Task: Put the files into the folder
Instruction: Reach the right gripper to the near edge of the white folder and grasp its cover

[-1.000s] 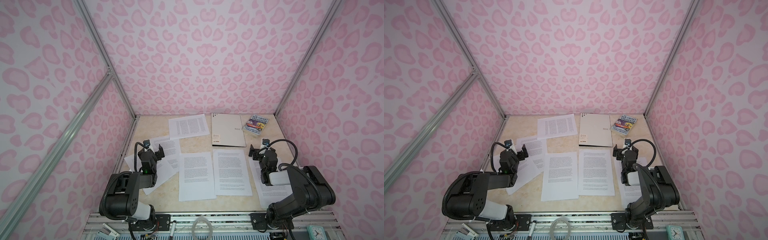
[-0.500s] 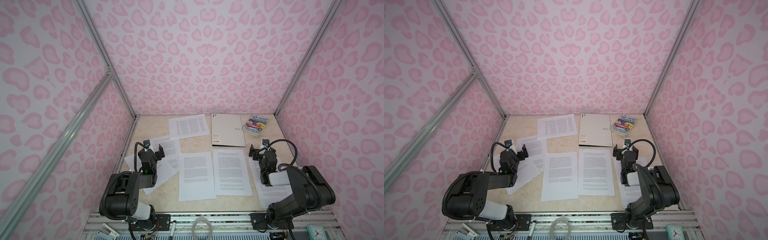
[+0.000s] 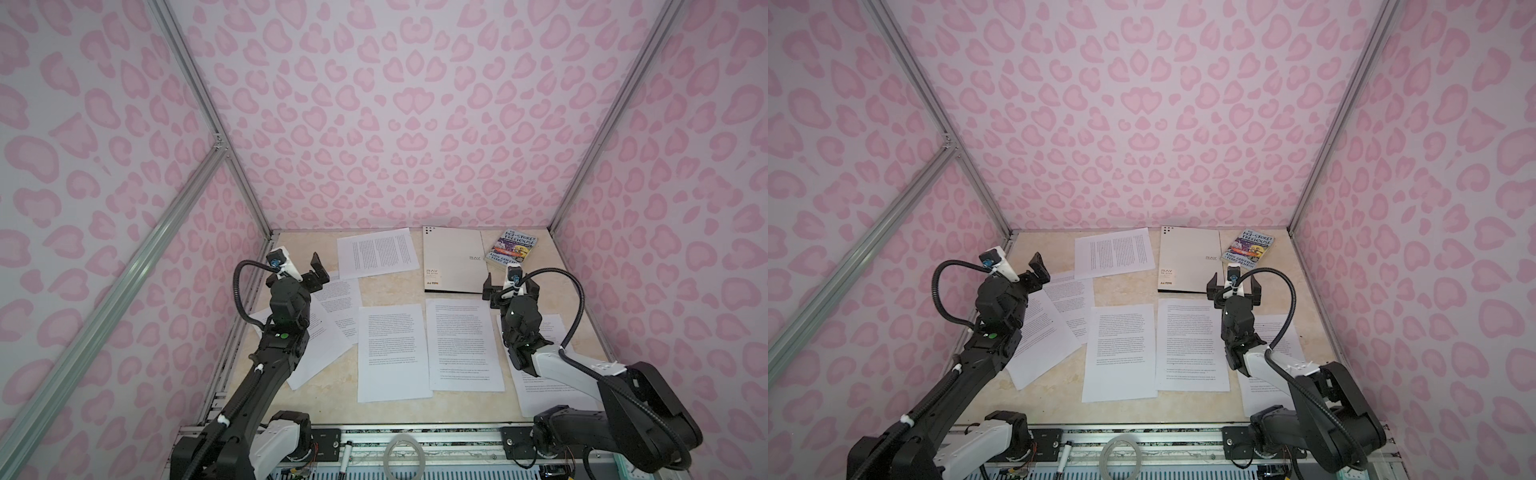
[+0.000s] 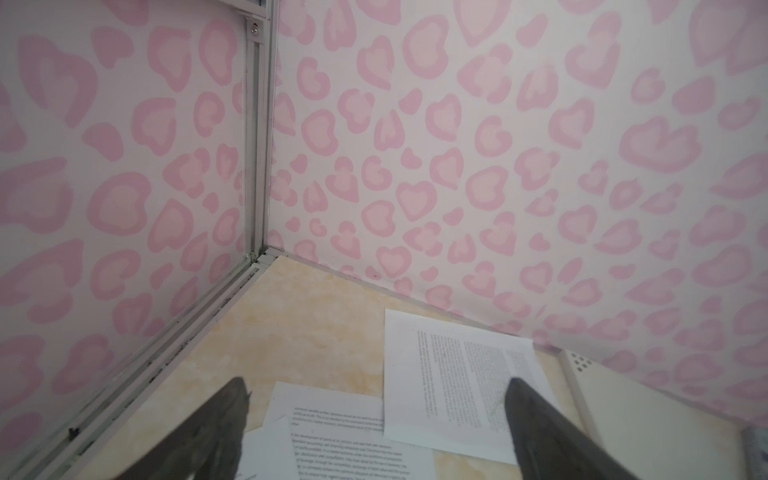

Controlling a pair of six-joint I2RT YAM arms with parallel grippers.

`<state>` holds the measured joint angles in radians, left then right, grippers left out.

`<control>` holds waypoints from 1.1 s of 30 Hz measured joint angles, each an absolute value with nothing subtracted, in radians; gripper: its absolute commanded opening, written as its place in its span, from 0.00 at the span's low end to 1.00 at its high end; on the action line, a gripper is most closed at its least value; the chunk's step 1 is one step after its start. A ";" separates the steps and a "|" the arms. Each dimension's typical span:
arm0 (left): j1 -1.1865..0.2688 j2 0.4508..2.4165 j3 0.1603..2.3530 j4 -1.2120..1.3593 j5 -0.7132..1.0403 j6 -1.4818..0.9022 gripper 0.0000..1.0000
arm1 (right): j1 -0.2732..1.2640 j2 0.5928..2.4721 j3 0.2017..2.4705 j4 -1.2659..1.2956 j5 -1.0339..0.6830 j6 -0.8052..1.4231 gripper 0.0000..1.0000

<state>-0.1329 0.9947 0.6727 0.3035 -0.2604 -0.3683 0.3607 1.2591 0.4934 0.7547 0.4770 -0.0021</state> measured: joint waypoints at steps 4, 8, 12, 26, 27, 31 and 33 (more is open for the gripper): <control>-0.123 0.879 0.681 0.081 -0.109 -0.555 0.98 | 0.241 1.219 0.652 0.493 0.357 0.282 1.00; -0.121 0.719 0.550 0.017 0.034 -0.699 0.97 | 0.147 1.229 0.582 0.401 0.112 0.529 1.00; -0.137 0.654 0.426 0.020 0.163 -0.759 0.97 | 0.257 1.248 0.553 0.402 0.002 0.691 1.00; -0.155 0.744 0.368 0.128 0.378 -0.758 0.99 | 0.520 1.857 0.486 1.139 -0.015 1.287 0.87; -0.155 0.743 0.368 0.130 0.378 -0.757 0.99 | 0.522 1.893 0.502 1.179 -0.013 1.313 0.87; -0.155 0.728 0.368 0.129 0.378 -0.757 1.00 | 0.530 1.983 0.548 1.283 0.016 1.375 0.83; -0.156 0.720 0.368 0.129 0.377 -0.757 0.99 | 0.530 2.011 0.570 1.305 0.028 1.395 0.81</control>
